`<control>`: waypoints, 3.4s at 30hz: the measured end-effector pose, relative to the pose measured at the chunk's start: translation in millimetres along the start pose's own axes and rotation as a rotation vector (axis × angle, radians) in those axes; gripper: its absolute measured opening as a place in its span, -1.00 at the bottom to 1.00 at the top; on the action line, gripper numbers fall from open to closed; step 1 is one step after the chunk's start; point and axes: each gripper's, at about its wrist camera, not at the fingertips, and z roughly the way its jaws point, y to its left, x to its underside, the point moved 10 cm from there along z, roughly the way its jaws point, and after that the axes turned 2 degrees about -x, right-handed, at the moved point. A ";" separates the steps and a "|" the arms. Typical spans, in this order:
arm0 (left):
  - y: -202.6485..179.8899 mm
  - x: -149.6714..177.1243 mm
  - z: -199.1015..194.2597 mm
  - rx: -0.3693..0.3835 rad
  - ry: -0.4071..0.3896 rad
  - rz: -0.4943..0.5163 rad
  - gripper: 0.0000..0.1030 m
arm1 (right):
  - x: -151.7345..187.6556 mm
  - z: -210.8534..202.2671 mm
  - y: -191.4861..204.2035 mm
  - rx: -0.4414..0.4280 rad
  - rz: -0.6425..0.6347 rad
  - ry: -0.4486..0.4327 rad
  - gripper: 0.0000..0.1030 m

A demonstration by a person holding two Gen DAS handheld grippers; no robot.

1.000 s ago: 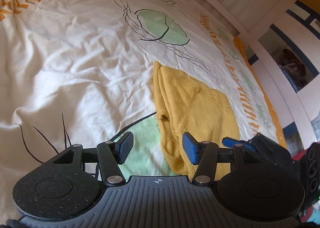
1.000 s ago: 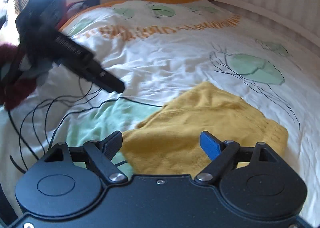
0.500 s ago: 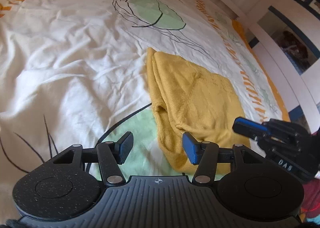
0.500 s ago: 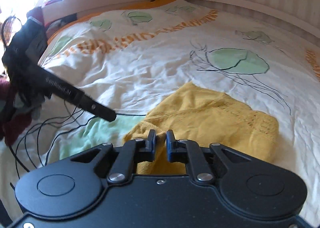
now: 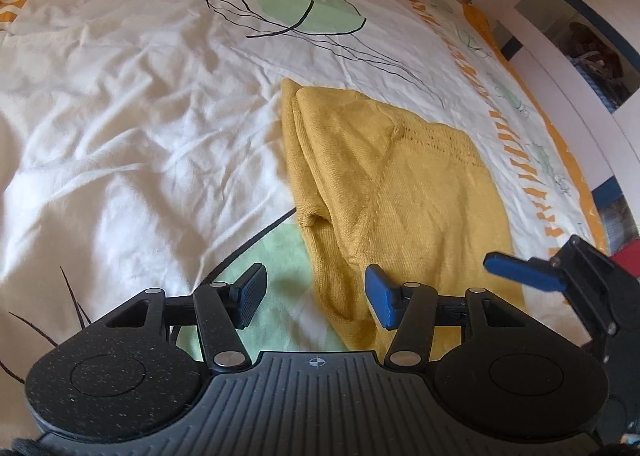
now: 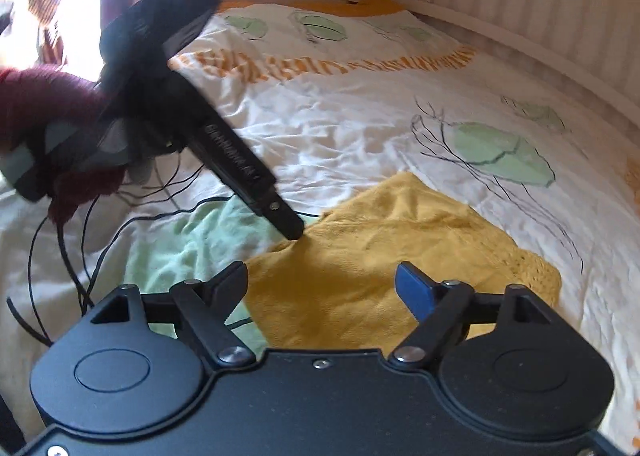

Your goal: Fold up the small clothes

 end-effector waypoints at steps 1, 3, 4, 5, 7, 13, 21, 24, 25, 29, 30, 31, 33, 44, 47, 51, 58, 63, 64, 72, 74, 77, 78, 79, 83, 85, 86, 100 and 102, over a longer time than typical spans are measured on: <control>1.2 -0.5 -0.8 0.000 -0.001 -0.008 0.02 | 0.1 3.0 7.6 0.015 -0.041 0.003 0.56; 3.5 -1.9 -2.6 0.003 -0.005 -0.022 0.02 | 3.4 12.3 18.4 0.037 -0.110 0.029 0.48; 4.7 -1.8 -3.3 0.006 -0.006 -0.030 0.02 | 5.2 16.6 20.4 0.039 -0.123 0.041 0.27; 5.8 -1.6 -4.5 0.010 -0.007 -0.040 0.02 | 7.4 21.2 21.6 0.036 -0.132 0.056 0.04; 7.5 -1.0 -6.2 0.017 -0.007 -0.054 0.02 | 9.6 27.3 23.2 0.035 -0.150 0.068 -0.13; 10.8 -0.1 -7.4 0.011 -0.005 -0.056 0.02 | 1.0 19.8 3.0 0.027 -0.045 0.032 -0.83; -7.6 -3.0 14.7 -0.016 0.054 0.078 0.02 | 1.2 -15.1 -91.0 0.126 0.294 -0.021 -0.83; -16.9 -3.4 17.3 -0.027 0.057 0.154 0.02 | 8.2 -17.3 -105.4 0.122 0.365 -0.020 -0.83; -23.2 -3.1 14.5 -0.013 0.042 0.197 0.02 | 9.7 -17.0 -106.0 0.122 0.376 -0.018 -0.83; -50.4 11.1 2.9 0.024 0.018 0.428 0.02 | 14.2 -13.1 -105.0 0.107 0.396 -0.014 -0.83; -53.3 16.8 4.3 0.016 0.038 0.481 0.02 | 14.1 -12.2 -104.3 0.102 0.399 -0.015 -0.83; -54.1 22.0 6.3 0.004 0.059 0.523 0.02 | 14.0 -11.9 -103.7 0.096 0.402 -0.017 -0.82; -53.6 29.7 10.0 -0.018 0.091 0.588 0.02 | 13.4 -11.1 -103.5 0.083 0.411 -0.022 -0.82; -53.9 24.6 11.3 -0.042 0.088 0.747 0.00 | 16.0 -9.6 -106.4 0.059 0.446 -0.032 -0.82; -64.8 35.4 17.3 -0.036 0.124 0.863 -0.01 | 17.0 -9.8 -107.8 0.055 0.452 -0.031 -0.81; -76.6 55.2 22.5 0.079 0.217 0.978 -0.01 | 18.5 -9.1 -109.0 0.050 0.464 -0.026 -0.81; -70.7 73.4 15.6 0.280 0.353 0.986 0.00 | 17.6 -9.2 -108.4 0.039 0.470 -0.026 -0.80; -52.3 80.7 1.8 0.365 0.437 0.895 0.00 | 19.0 -6.0 -107.2 0.024 0.485 -0.021 -0.80; -47.9 84.7 -1.4 0.372 0.458 0.889 0.00 | 18.9 -6.0 -107.6 0.022 0.485 -0.020 -0.80; -20.0 61.6 -21.6 0.405 0.336 0.597 0.00 | 6.2 -9.4 -91.7 -0.054 0.499 -0.041 -0.80; -12.1 47.0 -26.3 0.412 0.271 0.492 0.01 | -0.3 -9.7 -80.7 -0.100 0.509 -0.049 -0.80; 1.2 17.2 -34.5 0.402 0.132 0.328 0.03 | -9.0 -2.0 -50.2 -0.182 0.490 -0.040 -0.77; 6.9 7.6 -36.3 0.382 0.090 0.274 0.03 | -9.7 2.0 -39.4 -0.204 0.477 -0.031 -0.76; 12.3 0.8 -37.0 0.362 0.055 0.225 0.03 | -9.4 6.8 -28.2 -0.230 0.469 -0.018 -0.69; 22.2 -23.8 -35.1 0.288 -0.013 0.058 0.03 | -4.4 21.0 6.6 -0.305 0.429 0.026 -0.66; 18.1 -28.2 -31.8 0.267 -0.030 0.037 0.03 | -4.5 18.4 10.8 -0.333 0.433 0.019 -0.64; 14.3 -30.7 -31.2 0.262 -0.038 0.028 0.03 | -4.9 15.8 10.1 -0.332 0.425 0.016 -0.63; -60.5 -0.8 -4.3 0.134 -0.045 0.073 0.03 | 37.8 -34.7 -104.1 -0.028 0.585 -0.003 -0.09; -52.5 8.0 -2.5 0.111 -0.035 0.032 0.03 | 44.8 -37.2 -109.8 -0.010 0.599 -0.001 -0.09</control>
